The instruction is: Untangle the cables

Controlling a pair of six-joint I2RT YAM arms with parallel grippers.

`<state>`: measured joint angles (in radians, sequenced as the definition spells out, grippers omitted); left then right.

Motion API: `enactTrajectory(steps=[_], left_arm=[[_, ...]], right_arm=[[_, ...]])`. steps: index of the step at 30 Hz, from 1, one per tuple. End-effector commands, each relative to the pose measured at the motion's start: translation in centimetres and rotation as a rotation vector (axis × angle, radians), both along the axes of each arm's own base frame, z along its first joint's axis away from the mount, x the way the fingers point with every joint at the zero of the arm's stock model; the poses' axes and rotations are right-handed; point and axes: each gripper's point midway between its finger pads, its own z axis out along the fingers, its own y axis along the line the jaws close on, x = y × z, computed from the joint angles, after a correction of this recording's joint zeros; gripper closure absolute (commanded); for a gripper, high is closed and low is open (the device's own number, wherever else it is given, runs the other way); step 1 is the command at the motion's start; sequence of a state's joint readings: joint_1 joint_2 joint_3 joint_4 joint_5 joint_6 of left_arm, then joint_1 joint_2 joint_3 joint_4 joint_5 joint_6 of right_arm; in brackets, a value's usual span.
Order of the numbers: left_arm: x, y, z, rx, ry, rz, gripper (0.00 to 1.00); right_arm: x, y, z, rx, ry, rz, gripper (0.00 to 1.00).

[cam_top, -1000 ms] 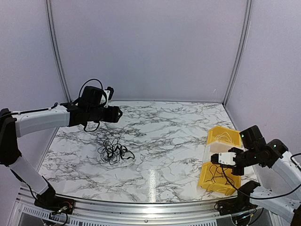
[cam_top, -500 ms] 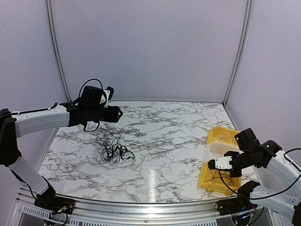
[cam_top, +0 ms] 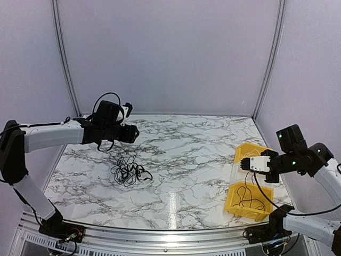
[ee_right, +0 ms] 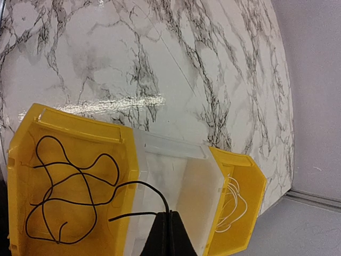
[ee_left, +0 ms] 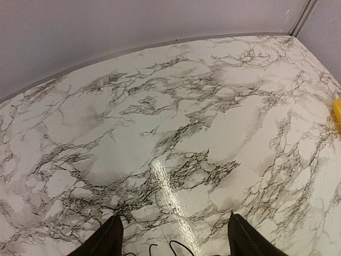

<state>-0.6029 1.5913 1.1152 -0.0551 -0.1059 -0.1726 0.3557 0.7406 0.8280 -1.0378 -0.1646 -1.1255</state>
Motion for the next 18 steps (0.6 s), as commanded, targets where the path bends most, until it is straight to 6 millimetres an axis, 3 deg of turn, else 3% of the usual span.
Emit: enactTrajectory(steps=[1,6,9,11,14,18], left_arm=[[0.0,-0.4,-4.2,0.1,0.044,-0.075,0.31],[0.0,-1.7,-6.2,0.099,0.073,-0.117,0.34],[1.1,-2.3,-5.4,0.074,0.035,-0.101,0.35],[1.7,-2.7,-5.2,0.069,0.024,-0.1,0.35],[2.6,-3.2,-4.9,0.061,0.011,-0.095,0.35],[2.9,-3.6,-3.7,0.036,-0.009,-0.097,0.36]], right_arm=[[1.1,-1.0,-0.3,-0.055,0.024,-0.063,1.0],[2.9,-1.0,-1.3,-0.089,0.049,-0.1,1.0],[3.2,-1.1,-2.2,-0.109,0.098,-0.119,1.0],[3.8,-1.2,-1.7,-0.12,0.094,-0.131,1.0],[5.3,-0.8,1.0,-0.098,0.047,-0.154,1.0],[7.6,-1.0,6.9,-0.076,-0.099,-0.196,1.0]])
